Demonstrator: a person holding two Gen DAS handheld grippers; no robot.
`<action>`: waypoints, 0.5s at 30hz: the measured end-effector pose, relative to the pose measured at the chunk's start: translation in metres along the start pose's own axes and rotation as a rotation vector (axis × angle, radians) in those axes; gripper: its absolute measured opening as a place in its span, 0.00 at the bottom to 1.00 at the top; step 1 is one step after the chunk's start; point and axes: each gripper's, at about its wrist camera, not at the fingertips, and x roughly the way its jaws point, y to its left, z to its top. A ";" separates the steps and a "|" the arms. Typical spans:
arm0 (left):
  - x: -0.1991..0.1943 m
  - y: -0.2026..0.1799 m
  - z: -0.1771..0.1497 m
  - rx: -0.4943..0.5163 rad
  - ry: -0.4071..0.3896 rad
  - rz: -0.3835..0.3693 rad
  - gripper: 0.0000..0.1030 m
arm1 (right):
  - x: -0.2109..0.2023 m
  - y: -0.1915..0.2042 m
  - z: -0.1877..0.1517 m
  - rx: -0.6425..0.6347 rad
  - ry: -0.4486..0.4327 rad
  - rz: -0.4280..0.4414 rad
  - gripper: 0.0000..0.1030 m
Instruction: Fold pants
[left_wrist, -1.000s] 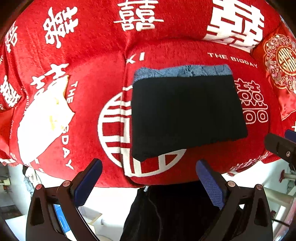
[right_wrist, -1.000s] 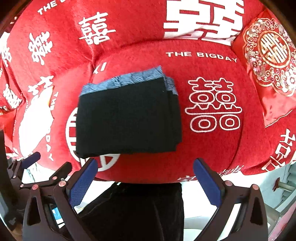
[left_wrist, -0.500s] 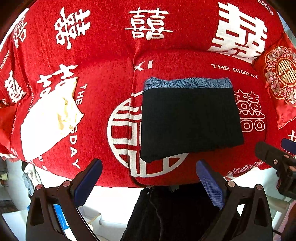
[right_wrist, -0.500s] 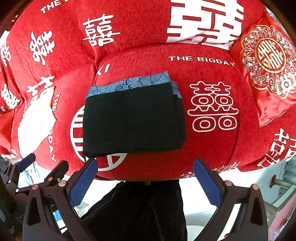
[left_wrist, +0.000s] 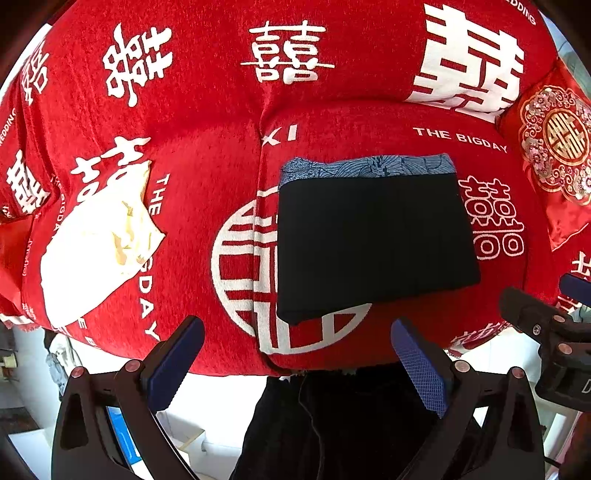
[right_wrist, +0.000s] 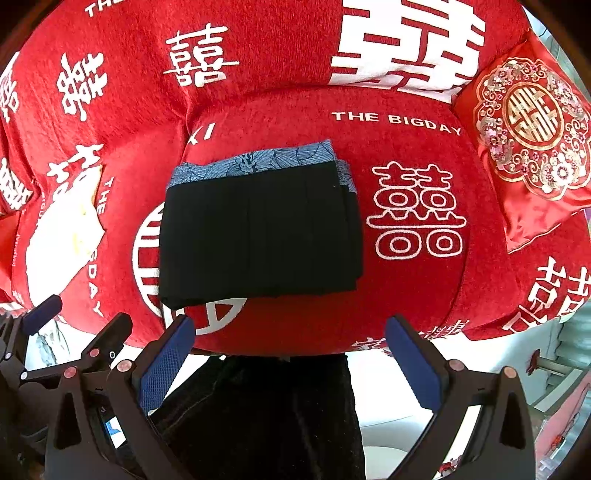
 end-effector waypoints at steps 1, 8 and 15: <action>0.000 0.000 0.000 0.000 0.000 0.000 0.98 | 0.000 0.000 0.000 -0.001 -0.001 -0.001 1.00; 0.000 0.001 -0.002 0.018 -0.002 0.008 0.98 | -0.002 0.004 0.000 -0.017 -0.011 -0.023 1.00; 0.000 0.001 -0.004 0.033 -0.012 0.016 0.98 | 0.000 0.007 0.000 -0.029 -0.009 -0.035 1.00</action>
